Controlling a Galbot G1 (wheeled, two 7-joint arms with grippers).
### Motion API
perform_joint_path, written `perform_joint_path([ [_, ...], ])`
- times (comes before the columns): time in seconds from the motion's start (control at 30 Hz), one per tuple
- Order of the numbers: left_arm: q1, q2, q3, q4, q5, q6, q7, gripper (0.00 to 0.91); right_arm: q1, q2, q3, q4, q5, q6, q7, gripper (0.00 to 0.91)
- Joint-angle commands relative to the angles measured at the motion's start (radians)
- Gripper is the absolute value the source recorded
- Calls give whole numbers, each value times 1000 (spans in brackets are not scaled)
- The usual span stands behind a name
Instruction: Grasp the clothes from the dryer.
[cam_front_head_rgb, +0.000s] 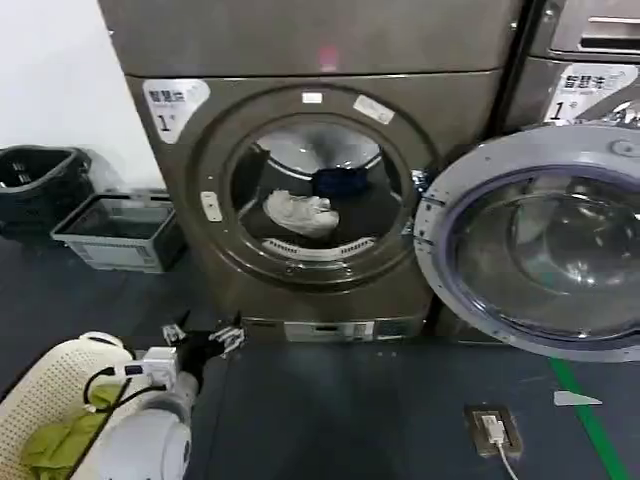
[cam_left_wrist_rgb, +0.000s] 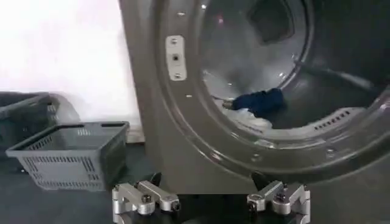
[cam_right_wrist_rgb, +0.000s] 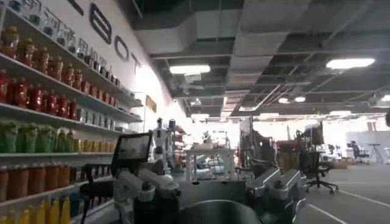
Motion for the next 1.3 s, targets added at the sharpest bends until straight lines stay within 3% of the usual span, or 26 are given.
perform_joint_path([
  [0.03,-1,-2,1,4,-2,49,0,907,1,0,-1,-1,2,0,3,907],
  [0.77,-12,-5,8,24,-3,49,-4,907,-8,9,0,-3,-2,15,-3,907],
  [1.07,-19,-2,4,0,21,49,-8,907,-35,2,17,-34,21,76,42,907],
  [1.17,-22,-2,8,-11,40,49,-3,907,-27,-1,22,-32,89,89,74,907],
  [1.3,-23,0,8,-7,39,49,-3,907,-28,9,11,-41,87,122,76,907],
])
